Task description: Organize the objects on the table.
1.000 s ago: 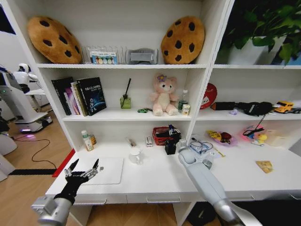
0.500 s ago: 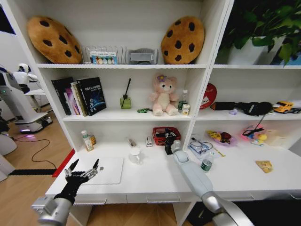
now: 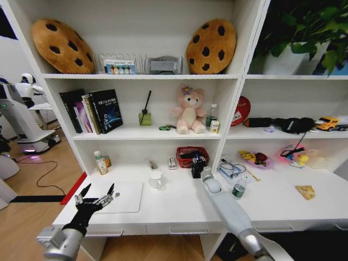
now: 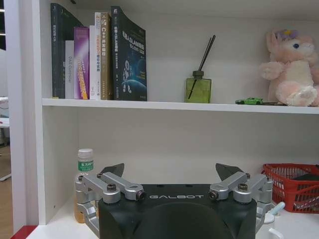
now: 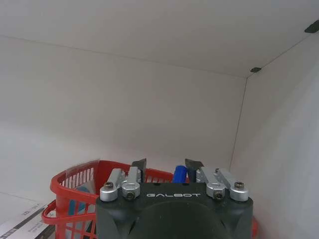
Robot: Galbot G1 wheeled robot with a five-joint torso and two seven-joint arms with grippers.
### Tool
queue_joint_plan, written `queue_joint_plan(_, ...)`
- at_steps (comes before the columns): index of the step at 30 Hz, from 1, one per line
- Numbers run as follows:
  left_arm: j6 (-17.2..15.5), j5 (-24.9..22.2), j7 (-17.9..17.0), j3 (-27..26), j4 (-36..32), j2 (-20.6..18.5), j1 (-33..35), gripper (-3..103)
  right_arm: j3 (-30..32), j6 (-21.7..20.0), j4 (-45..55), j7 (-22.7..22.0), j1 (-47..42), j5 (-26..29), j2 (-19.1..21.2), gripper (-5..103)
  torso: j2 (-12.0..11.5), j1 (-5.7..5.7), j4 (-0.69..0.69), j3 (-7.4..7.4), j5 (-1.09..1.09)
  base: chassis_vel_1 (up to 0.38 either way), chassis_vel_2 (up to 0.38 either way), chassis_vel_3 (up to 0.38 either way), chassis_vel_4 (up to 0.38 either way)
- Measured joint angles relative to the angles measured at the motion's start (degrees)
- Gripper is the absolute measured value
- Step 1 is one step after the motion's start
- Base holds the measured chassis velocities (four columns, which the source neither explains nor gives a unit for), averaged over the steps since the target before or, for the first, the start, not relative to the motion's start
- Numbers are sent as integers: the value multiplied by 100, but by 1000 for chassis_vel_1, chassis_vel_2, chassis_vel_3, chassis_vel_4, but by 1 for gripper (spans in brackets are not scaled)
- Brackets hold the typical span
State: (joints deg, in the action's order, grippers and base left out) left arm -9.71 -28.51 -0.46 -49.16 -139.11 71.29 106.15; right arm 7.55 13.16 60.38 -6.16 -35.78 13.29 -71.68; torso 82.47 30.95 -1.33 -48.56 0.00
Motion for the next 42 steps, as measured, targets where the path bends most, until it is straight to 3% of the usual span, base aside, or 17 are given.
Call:
queue_joint_plan(2, 0, 0, 0, 0, 0, 0, 0, 100, -11, -38, 64, -54, 0, 45, 31, 56, 0, 0, 0, 0, 1, 0, 0, 0, 0)
queue_joint_plan(6, 0, 0, 0, 0, 0, 0, 0, 100, -23, -96, 160, -90, 0, 111, 67, 66, 0, 0, 0, 0, 0, 0, 0, 0, 0)
queue_joint_plan(8, 0, 0, 0, 0, 0, 0, 0, 100, -34, -144, 264, -120, -5, 199, 114, 77, 0, 0, 0, 0, 0, 0, 0, 0, 0)
queue_joint_plan(11, 0, 0, 0, 0, 0, 0, 0, 100, -34, -156, 333, -128, -15, 250, 141, 83, 0, 0, 0, 0, 0, 0, 0, 0, 0)
queue_joint_plan(14, 0, 0, 0, 0, 0, 0, 0, 100, -48, -219, 766, -165, -123, 484, 318, 97, 0, 0, 2, 0, 1, 0, 0, 0, 0)
queue_joint_plan(22, 1, 0, 1, 0, 0, -1, 0, 100, -130, -783, 2573, -682, -1052, 1323, 1178, 100, -1, 0, -2, 0, 1, 0, 0, 0, 0)
queue_joint_plan(27, 1, 0, 2, 0, 0, 0, 0, 100, 62, -1636, 4629, -1916, -2569, 1624, 1595, 100, 0, -1, 1, 1, 0, 0, 0, 0, 0)
queue_joint_plan(28, 1, 0, 2, 0, 0, 0, 0, 100, 62, -1636, 4629, -1916, -2569, 1624, 1595, 100, 0, -1, 1, 1, 0, 0, 0, 0, 0)
queue_joint_plan(30, 1, 0, 2, 0, 0, 0, 0, 100, 301, -2067, 5391, -2873, -3568, 1569, 1556, 100, 0, 0, 0, 1, 0, 0, 0, 0, 0)
queue_joint_plan(31, 1, 0, 2, 0, 0, 0, 0, 100, 301, -2067, 5391, -2873, -3568, 1569, 1556, 100, 0, 0, 0, 1, 0, 0, 0, 0, 0)
queue_joint_plan(32, 1, 0, 1, 0, 0, 0, 0, 100, 412, -2209, 5619, -3235, -3960, 1566, 1498, 100, 1, -1, -2, 1, 1, 0, 0, 0, 0)
queue_joint_plan(33, 1, 0, 1, 0, 0, 0, 0, 100, 412, -2209, 5619, -3235, -3960, 1566, 1498, 100, 1, -1, -2, 1, 1, 0, 0, 0, 0)
queue_joint_plan(35, 1, 0, 3, 0, 0, 0, 0, 100, 683, -2329, 5933, -3880, -4649, 1556, 1331, 100, 1, -1, -2, 1, -1, 0, 0, 0, 0)
queue_joint_plan(37, 1, 0, 3, 0, 0, 0, 0, 100, 683, -2329, 5933, -3880, -4649, 1556, 1331, 100, 1, -1, -2, 1, -1, 0, 0, 0, 0)
queue_joint_plan(39, 1, 0, 3, 1, 0, 0, 0, 100, 842, -2245, 5902, -4287, -4981, 1495, 1069, 100, 1, -1, 0, 1, -1, 0, 0, 0, 0)
queue_joint_plan(42, 1, 0, 3, 0, 0, 0, 0, 100, 915, -2158, 5784, -4401, -5020, 1489, 942, 100, 1, -1, 2, 0, -2, 0, 0, 0, 0)
